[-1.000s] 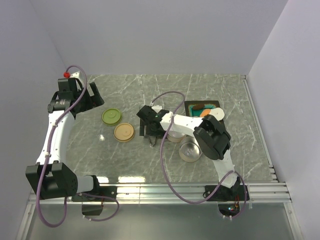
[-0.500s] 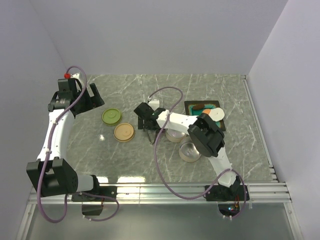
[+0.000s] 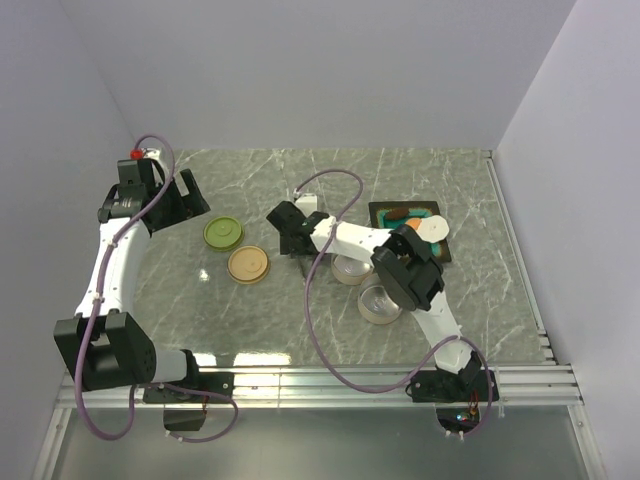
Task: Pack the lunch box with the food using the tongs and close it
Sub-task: Grab the clamp with the right arm
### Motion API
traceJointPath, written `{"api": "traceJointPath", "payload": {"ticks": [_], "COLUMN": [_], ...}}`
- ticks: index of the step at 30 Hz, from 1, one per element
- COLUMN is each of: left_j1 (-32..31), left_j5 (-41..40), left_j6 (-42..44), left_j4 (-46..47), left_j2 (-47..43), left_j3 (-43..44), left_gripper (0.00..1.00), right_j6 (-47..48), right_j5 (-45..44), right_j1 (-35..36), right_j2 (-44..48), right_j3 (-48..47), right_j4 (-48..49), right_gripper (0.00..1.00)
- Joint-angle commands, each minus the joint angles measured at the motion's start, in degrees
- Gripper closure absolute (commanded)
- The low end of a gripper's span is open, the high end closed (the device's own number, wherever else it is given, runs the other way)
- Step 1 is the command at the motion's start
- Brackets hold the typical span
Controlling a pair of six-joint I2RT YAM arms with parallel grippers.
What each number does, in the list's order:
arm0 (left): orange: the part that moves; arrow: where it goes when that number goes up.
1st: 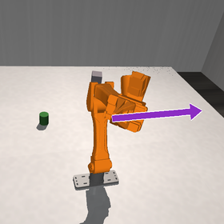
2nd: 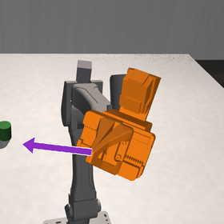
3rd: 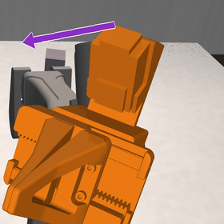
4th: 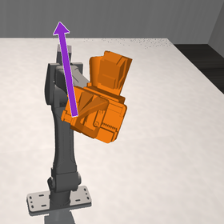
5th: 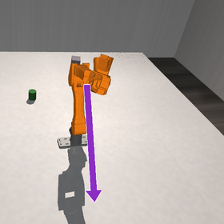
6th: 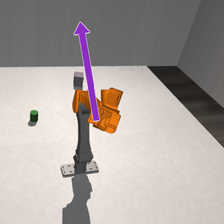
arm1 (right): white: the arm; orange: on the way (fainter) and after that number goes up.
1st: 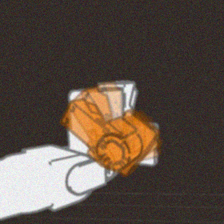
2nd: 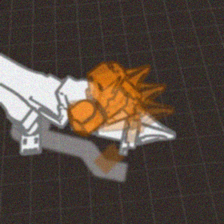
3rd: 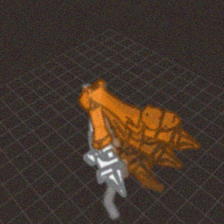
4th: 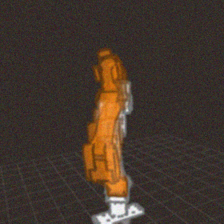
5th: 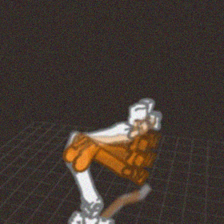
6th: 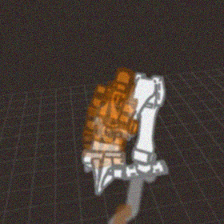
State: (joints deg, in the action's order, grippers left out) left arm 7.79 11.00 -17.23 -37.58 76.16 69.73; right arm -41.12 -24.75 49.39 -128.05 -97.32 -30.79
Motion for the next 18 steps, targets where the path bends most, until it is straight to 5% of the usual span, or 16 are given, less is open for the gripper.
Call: {"api": "traceJointPath", "payload": {"ticks": [1, 4, 12, 18], "left_j1": [0.3, 0.5, 1.1, 1.1], "left_j5": [1.2, 2.5, 11.5, 18.8], "left_j6": [1.3, 2.9, 7.8, 10.4], "left_j4": [1.0, 0.0, -0.8, 0.6], "left_j2": [-0.1, 0.0, -2.5, -5.9], "left_j3": [0.6, 1.3, 1.9, 1.6], "left_gripper": [0.01, 0.0, 0.01, 0.01], "right_j6": [-0.9, 1.6, 8.4, 17.1], "right_j5": [3.9, 5.4, 9.5, 14.0], "right_j1": [-1.3, -1.5, -1.0, -1.3], "right_j2": [-4.0, -1.8, 8.6, 16.7], "right_j3": [2.3, 4.9, 9.9, 13.6], "right_j4": [-2.2, 0.0, 4.3, 6.8], "right_gripper": [0.24, 0.35, 0.42, 0.61]}}
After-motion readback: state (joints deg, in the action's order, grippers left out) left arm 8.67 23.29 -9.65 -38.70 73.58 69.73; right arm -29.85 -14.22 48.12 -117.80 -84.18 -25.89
